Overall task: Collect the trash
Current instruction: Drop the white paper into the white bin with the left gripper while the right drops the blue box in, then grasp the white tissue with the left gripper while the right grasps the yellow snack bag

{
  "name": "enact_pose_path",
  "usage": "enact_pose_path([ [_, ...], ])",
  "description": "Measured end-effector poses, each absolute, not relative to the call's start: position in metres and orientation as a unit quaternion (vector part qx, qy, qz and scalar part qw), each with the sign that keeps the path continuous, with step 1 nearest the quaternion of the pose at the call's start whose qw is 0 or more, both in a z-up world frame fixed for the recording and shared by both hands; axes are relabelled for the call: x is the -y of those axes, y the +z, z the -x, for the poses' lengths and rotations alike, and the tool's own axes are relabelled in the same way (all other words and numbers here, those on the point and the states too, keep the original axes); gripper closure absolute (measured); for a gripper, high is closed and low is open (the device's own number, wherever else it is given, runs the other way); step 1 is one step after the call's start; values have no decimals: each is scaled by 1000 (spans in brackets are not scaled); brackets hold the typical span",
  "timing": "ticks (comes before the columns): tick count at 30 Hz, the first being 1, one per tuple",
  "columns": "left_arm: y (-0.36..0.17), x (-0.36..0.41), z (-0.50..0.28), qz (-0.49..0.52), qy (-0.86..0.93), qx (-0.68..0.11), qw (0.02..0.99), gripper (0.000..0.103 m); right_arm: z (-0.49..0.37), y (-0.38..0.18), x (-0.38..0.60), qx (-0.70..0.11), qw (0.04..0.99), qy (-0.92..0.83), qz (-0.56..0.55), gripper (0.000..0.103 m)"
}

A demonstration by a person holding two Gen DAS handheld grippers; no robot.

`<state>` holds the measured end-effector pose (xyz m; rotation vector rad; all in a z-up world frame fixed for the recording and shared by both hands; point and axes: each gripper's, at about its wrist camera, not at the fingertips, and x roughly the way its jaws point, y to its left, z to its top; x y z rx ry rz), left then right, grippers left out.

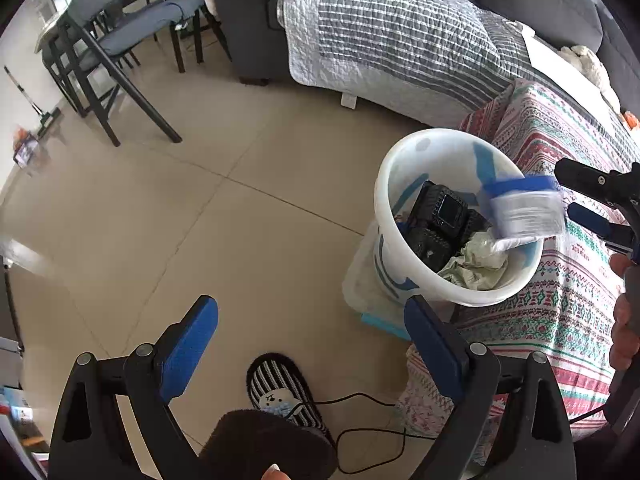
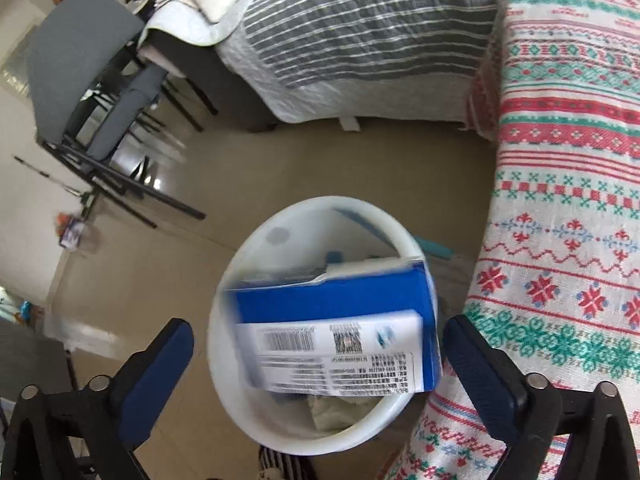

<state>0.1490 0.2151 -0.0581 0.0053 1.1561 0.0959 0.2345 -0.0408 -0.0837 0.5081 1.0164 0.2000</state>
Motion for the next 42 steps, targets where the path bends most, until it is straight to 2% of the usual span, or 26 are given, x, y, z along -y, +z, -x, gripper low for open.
enact_pose_path([
  [13, -36, -154, -146, -10, -6, -530, 848, 6, -185, -46, 94, -485, 861, 34, -149, 1],
  [17, -28, -122, -146, -14, -31, -523, 852, 2, -157, -31, 127, -483, 867, 0, -126, 1],
  [30, -28, 15, -133, -72, -146, -527, 834, 1, -63, -28, 276, -519, 824, -130, -186, 1],
  [42, -41, 124, -113, -108, -235, -527, 810, 1, -1, -35, 343, -529, 805, -183, -194, 1],
])
